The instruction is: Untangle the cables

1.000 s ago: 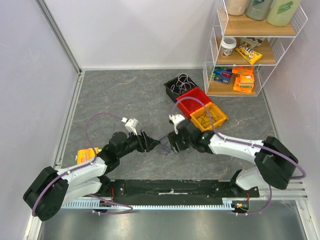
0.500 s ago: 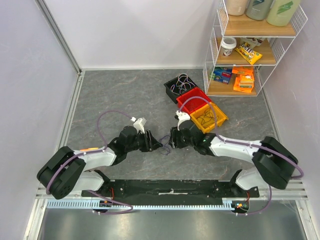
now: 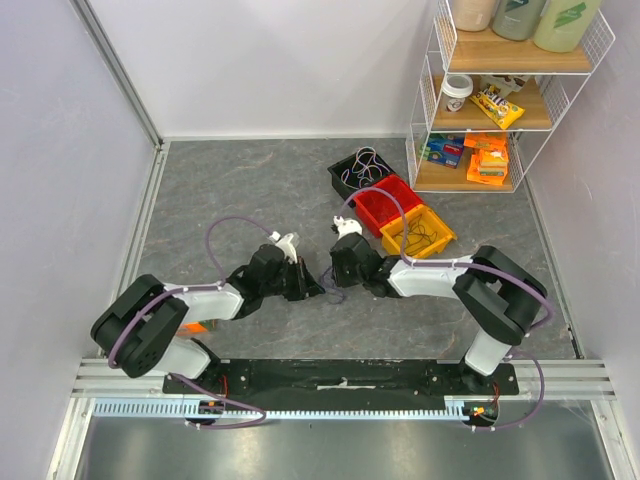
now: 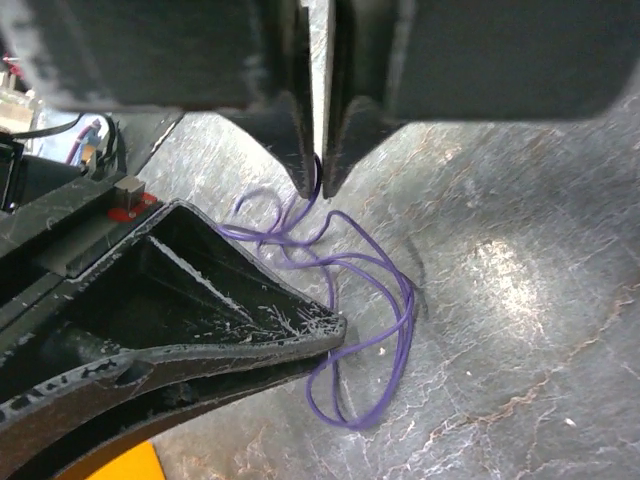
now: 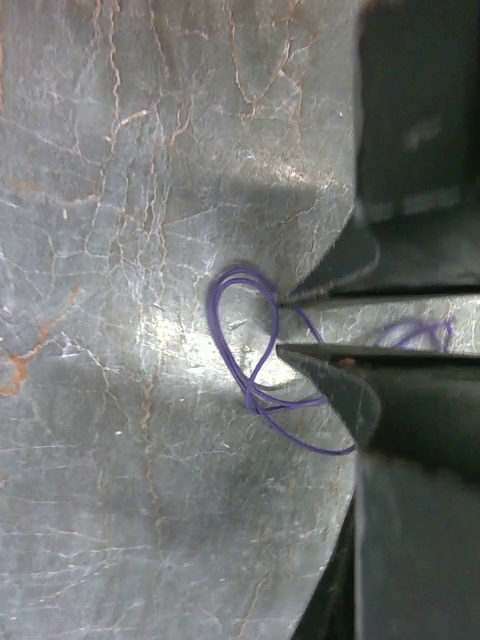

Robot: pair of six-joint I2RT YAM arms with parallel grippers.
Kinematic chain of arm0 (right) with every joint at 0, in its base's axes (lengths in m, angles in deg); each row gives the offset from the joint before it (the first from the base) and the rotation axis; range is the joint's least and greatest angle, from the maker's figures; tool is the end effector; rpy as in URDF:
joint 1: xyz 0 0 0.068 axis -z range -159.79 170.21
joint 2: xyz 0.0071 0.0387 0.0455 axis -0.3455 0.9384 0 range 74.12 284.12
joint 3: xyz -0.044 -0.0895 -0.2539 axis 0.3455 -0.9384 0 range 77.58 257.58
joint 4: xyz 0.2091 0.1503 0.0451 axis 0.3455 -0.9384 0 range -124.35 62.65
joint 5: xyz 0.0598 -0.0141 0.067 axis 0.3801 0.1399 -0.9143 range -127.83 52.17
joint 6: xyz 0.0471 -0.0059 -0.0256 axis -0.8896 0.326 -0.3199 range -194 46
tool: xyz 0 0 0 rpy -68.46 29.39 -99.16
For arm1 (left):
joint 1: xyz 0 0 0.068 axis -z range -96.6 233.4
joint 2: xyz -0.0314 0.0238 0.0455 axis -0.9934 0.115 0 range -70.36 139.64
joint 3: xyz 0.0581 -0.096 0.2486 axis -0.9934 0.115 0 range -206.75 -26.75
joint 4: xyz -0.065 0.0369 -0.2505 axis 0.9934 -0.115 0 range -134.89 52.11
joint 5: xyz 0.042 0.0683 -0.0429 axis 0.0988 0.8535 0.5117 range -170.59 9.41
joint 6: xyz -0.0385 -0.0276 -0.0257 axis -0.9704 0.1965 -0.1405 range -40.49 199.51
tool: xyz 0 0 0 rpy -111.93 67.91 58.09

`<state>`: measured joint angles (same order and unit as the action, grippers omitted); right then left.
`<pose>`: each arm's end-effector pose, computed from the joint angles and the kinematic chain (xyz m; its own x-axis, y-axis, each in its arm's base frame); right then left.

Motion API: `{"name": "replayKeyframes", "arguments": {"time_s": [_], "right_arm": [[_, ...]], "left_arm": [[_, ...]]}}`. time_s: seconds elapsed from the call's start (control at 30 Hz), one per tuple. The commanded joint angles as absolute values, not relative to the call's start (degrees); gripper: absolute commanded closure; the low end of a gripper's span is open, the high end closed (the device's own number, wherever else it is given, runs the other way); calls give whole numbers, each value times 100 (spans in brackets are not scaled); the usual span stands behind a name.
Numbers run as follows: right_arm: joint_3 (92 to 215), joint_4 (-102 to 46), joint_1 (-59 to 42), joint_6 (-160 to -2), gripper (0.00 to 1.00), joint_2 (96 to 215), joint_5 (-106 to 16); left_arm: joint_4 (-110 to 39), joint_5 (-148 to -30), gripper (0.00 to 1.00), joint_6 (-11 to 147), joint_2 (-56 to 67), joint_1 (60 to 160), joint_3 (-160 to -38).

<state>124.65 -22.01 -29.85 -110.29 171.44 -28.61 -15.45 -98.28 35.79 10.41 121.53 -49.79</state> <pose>0.2186 0.2523 0.1483 -0.7701 -0.0098 -0.6378 -0.2831 0.9012 0.3280 0.1879 -0.1611 0.1366 -0.8699 -0.1542 -0.4685 0.2521 0.6774 -0.6910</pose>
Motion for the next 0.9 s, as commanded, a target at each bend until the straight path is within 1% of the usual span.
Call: {"name": "replayKeyframes", "arguments": {"time_s": [0.0, 0.07, 0.1, 0.23, 0.33, 0.43, 0.5, 0.53, 0.57, 0.6, 0.63, 0.67, 0.77, 0.87], "right_arm": [[12715, -2049, -3033, -10986, 83, 17089, -2202], [12715, -2058, -3033, -10951, 96, 16957, -1956], [12715, -2137, -3033, -10916, 100, 16826, -1798], [12627, -2479, -3041, -10618, 100, 15975, -1051], [12408, -2629, -3033, -10354, 100, 15183, -716], [12328, -2926, -3015, -10169, 100, 14646, -732], [12293, -3060, -3006, -9968, 100, 14496, -1195], [12258, -3060, -3006, -9819, 89, 14487, -1642], [12214, -2999, -3015, -9704, 80, 14513, -2334], [12179, -2912, -3015, -9651, 73, 14592, -2933], [12135, -2833, -3024, -9667, 64, 14714, -3539], [12082, -2788, -3050, -9755, 59, 14811, -4067], [11758, -2174, -3190, -9957, 49, 14987, -4450], [11651, -2006, -3200, -10562, 47, 15181, -4136]], "left_arm": [[-1643, -9800, 98, 3531, 1129, 12207, -5249], [-1723, -9677, 98, 3504, 1033, 12216, -5224], [-1749, -9589, 98, 3487, 919, 12225, -5162], [-1995, -9089, 99, 3355, 190, 12225, -4838], [-2110, -8833, 98, 3267, -557, 12225, -4452], [-2276, -8771, 98, 3240, -1225, 12233, -4187], [-2312, -8841, 98, 3240, -1533, 12216, -4064], [-2303, -8876, 98, 3232, -1648, 12225, -4011], [-2286, -8894, 98, 3197, -1683, 12225, -3976], [-2277, -8920, 98, 3179, -1684, 12225, -3967], [-2268, -8929, 98, 3179, -1658, 12225, -3975], [-2233, -8947, 98, 3170, -1605, 12225, -3975], [-2067, -9034, 98, 3214, -1333, 12225, -4019], [-1917, -9096, 98, 3214, -1122, 12225, -4028]]}}
